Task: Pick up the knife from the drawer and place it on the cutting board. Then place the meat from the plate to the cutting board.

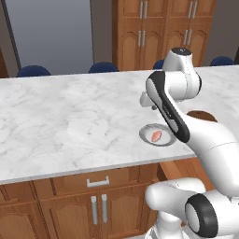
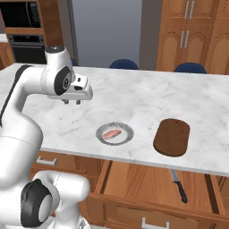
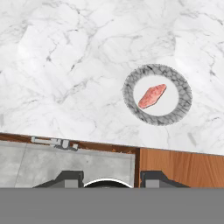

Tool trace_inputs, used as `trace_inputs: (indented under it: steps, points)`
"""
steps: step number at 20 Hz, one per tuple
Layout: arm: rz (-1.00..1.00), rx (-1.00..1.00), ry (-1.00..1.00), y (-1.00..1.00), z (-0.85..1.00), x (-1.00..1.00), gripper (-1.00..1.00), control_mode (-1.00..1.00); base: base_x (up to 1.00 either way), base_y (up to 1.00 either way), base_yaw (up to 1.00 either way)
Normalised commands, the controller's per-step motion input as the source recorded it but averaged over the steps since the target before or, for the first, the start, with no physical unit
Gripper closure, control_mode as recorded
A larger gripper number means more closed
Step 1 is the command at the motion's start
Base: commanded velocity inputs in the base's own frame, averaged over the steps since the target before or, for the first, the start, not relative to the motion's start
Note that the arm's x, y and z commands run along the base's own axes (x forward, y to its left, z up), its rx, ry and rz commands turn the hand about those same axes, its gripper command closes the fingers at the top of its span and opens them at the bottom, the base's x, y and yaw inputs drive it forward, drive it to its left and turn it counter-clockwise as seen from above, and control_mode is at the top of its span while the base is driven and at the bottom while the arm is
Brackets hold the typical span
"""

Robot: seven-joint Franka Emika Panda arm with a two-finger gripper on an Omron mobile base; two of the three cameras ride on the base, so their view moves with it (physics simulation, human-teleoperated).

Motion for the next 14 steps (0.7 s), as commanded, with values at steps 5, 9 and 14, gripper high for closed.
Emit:
trace_inputs:
  steps: [5,9,14]
  points:
    - [0.00,0.00,0.00,0.00,0.00,0.00,-1.00,1.00,0.00,0.00,0.00]
    - [0.00,0.00,0.00,0.00,0.00,0.00,-1.00,1.00,0.00,0.00,0.00]
    - [0.00,0.00,0.00,0.00,0.00,0.00,-1.00,1.00,0.00,0.00,0.00]
